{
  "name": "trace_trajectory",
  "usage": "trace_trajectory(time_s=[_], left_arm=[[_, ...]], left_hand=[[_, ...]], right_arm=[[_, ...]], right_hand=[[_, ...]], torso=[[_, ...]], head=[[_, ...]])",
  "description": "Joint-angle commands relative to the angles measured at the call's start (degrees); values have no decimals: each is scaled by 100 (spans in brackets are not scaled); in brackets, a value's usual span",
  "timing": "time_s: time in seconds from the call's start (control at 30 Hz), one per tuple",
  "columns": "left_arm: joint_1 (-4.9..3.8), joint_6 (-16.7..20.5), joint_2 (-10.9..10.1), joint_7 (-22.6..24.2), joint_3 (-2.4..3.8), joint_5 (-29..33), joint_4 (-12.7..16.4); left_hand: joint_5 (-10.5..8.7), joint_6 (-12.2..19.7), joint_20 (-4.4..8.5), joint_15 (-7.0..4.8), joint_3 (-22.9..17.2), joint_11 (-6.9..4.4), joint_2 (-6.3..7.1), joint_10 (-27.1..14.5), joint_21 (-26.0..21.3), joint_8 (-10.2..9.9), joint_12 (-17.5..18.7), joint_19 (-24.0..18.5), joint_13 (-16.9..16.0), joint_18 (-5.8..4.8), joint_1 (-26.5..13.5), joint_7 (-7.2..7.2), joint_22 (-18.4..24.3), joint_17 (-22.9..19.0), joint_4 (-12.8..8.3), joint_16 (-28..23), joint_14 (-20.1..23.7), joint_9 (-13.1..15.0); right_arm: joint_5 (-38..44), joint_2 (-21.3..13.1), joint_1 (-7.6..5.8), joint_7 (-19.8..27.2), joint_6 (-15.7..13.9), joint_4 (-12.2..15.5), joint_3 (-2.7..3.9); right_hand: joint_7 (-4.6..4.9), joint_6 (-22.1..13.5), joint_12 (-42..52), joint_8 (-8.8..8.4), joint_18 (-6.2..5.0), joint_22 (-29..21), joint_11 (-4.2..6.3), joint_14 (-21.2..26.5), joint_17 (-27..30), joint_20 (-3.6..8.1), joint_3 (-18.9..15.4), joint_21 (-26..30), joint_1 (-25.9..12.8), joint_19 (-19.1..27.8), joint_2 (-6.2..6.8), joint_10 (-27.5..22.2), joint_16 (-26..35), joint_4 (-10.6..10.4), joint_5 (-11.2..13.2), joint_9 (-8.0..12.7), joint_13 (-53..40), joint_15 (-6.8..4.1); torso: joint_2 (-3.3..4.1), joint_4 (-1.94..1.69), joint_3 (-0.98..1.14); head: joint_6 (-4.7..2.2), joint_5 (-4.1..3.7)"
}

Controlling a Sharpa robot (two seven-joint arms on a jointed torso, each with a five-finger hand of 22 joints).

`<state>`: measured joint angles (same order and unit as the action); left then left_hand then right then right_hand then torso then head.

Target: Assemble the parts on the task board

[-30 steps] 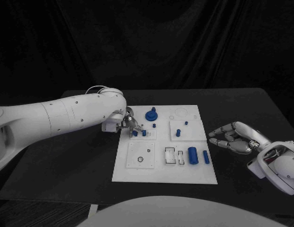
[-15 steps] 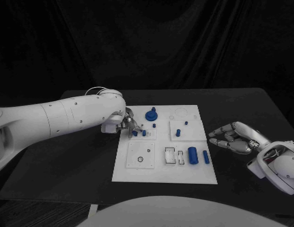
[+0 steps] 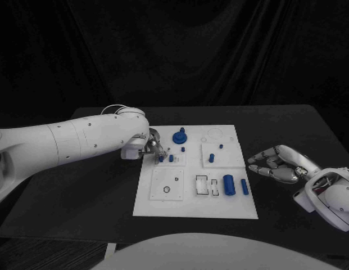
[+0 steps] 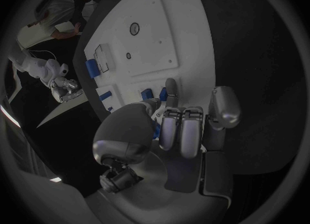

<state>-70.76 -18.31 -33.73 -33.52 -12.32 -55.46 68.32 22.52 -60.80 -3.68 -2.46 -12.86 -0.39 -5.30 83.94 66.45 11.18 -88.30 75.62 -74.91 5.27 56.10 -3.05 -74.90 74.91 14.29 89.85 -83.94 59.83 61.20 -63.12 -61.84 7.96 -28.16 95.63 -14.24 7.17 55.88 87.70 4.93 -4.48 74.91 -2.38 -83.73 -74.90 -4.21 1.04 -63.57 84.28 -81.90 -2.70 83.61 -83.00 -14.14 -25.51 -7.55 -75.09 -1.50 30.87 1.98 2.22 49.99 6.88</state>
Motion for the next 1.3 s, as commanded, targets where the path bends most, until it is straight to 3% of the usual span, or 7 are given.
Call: trace_trajectory(time_s=[0.03, 0.43, 0.73, 0.9, 1.1, 1.17, 1.3], left_arm=[[12, 97, -1, 153, 1, 14, 19], [-38, 350, -229, 49, 2, 12, 192], [-484, 1428, -634, 1038, 2, 13, 556], [-672, 2430, -680, 2372, 2, 13, 557], [-711, 3196, -631, 4008, 1, -784, 519], [-679, 3372, -618, 4296, 0, -1468, 537], [-520, 3834, -558, 4788, -1, -3117, 536]], left_hand=[[43, -11, 18, -55, -35, -32, 11, 418, 22, -2, -15, 18, -1358, 0, 67, 39, -813, 1509, -5, 15, -606, 9], [65, -14, 26, -63, -44, -39, 270, 438, 83, -17, -31, 61, -1373, -13, 137, 43, -829, 1509, -123, 15, -606, 13], [-1499, -211, 78, -116, 967, -80, 420, 606, 366, 45, -170, 285, -1509, -71, -512, 74, -903, 1509, 249, 15, -606, 79], [-1609, 201, 3, -4, 1351, 39, 476, 306, 169, -155, 98, 115, -1254, -38, 248, -58, -855, 1503, 181, 12, -601, 54], [-1747, 765, -159, 181, 1256, 220, 554, -1414, -189, -281, 1807, -286, 106, 19, 1903, -253, -769, 489, -329, -588, 350, 41], [-1935, 1109, -260, 316, 1170, 350, 658, -3448, -268, -599, 4431, -407, 2011, 18, 2209, -352, -752, -36, -249, -1000, 905, -470], [-1843, 1424, -337, 24, 707, 47, 789, -3965, -468, -756, 6405, -536, 3806, 59, 2983, 70, -713, -759, -88, -1687, 1416, -1591]], right_arm=[[5, 6, 16, -107, 54, -8, 2], [5, -10, 16, -115, 50, -10, 2], [5, -18, 16, -136, 57, -21, 2], [5, -13, 16, -150, 56, -33, 2], [5, -27, 15, -154, 50, -23, 2], [5, -29, 15, -152, 49, -21, 2], [5, -26, 16, -143, 48, -23, 2]], right_hand=[[-2, 28, -16, -27, -62, 833, 4, -417, -787, -8, 43, 35, 69, 29, -8, 417, 29, -11, -29, 5, -1258, -27], [3, 25, -22, -31, -63, 831, 0, -414, -778, -9, 49, 42, 51, 31, -7, 411, 38, -27, -28, 8, -1252, -25], [3, 26, -27, -32, -63, 832, -1, -413, -776, -10, 50, 39, 41, 30, -5, 406, 40, -35, -24, 9, -1247, -23], [2, 29, -36, -31, -64, 830, -1, -412, -773, -10, 53, 47, 38, 33, -4, 398, 43, -37, -23, 9, -1238, -23], [2, 29, -37, -31, -64, 829, -1, -412, -772, -10, 53, 50, 38, 34, -3, 397, 43, -38, -23, 10, -1238, -23], [2, 29, -37, -31, -64, 829, -1, -412, -772, -10, 53, 50, 38, 34, -3, 397, 43, -38, -23, 10, -1238, -23], [2, 29, -37, -31, -64, 829, -1, -412, -772, -10, 53, 50, 38, 34, -3, 397, 43, -38, -23, 10, -1238, -23]], torso=[[1, -1, 1], [-6, 0, 0], [-4, 1, 2], [-9, 12, 6], [17, -4, -3], [18, -4, -5], [11, 0, -5]], head=[[1, 3], [1, -19], [1, -44], [1, -57], [1, -91], [1, -101], [1, -101]])
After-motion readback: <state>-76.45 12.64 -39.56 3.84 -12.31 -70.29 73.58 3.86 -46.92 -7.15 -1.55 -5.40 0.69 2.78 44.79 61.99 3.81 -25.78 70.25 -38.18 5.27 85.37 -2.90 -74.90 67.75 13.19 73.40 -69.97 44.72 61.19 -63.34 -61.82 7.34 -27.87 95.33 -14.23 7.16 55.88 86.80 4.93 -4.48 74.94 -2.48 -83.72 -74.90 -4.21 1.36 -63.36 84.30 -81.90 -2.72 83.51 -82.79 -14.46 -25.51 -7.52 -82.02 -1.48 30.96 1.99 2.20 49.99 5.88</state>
